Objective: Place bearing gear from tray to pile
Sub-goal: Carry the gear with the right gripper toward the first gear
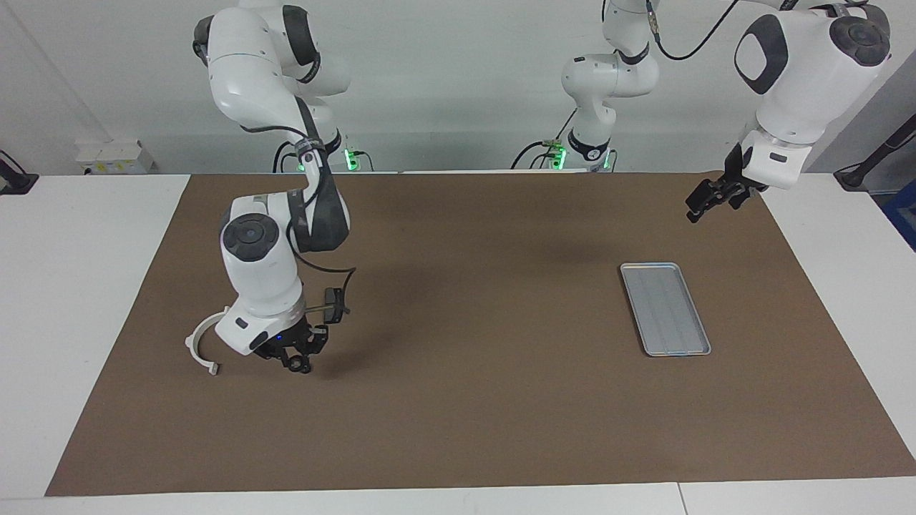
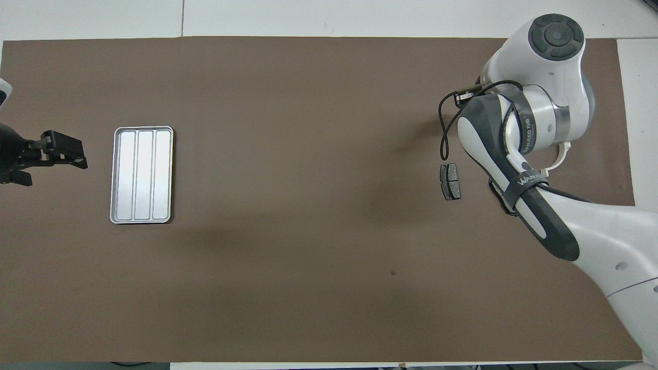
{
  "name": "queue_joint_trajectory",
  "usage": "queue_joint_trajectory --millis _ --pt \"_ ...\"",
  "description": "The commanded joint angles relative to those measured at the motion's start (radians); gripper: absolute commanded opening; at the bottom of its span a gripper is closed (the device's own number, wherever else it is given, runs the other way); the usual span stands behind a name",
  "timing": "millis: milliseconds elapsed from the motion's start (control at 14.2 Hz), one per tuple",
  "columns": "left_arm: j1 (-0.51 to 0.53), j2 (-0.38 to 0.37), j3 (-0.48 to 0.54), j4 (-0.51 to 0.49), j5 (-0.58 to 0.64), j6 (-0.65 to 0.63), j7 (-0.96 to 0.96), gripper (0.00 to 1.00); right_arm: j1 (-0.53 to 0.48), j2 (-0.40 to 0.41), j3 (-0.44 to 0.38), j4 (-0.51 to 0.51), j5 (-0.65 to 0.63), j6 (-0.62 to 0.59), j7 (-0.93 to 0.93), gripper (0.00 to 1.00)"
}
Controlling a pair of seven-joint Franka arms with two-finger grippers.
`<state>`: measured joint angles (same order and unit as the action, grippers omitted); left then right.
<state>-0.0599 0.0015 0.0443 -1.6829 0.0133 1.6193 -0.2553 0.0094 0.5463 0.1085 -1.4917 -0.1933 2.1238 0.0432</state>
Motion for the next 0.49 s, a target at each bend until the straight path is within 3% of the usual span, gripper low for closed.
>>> queue_joint_trajectory --millis 0,424 --pt "0.003 -0.031 0.0 -0.034 -0.01 0.022 0.004 1.0 -0.086 -0.071 0.019 -0.165 0.038 0.143 -0.124 0.0" --pt "0.003 -0.029 0.0 -0.034 -0.01 0.02 0.004 1.0 -0.12 -0.081 0.019 -0.217 0.1 0.194 -0.152 0.0"
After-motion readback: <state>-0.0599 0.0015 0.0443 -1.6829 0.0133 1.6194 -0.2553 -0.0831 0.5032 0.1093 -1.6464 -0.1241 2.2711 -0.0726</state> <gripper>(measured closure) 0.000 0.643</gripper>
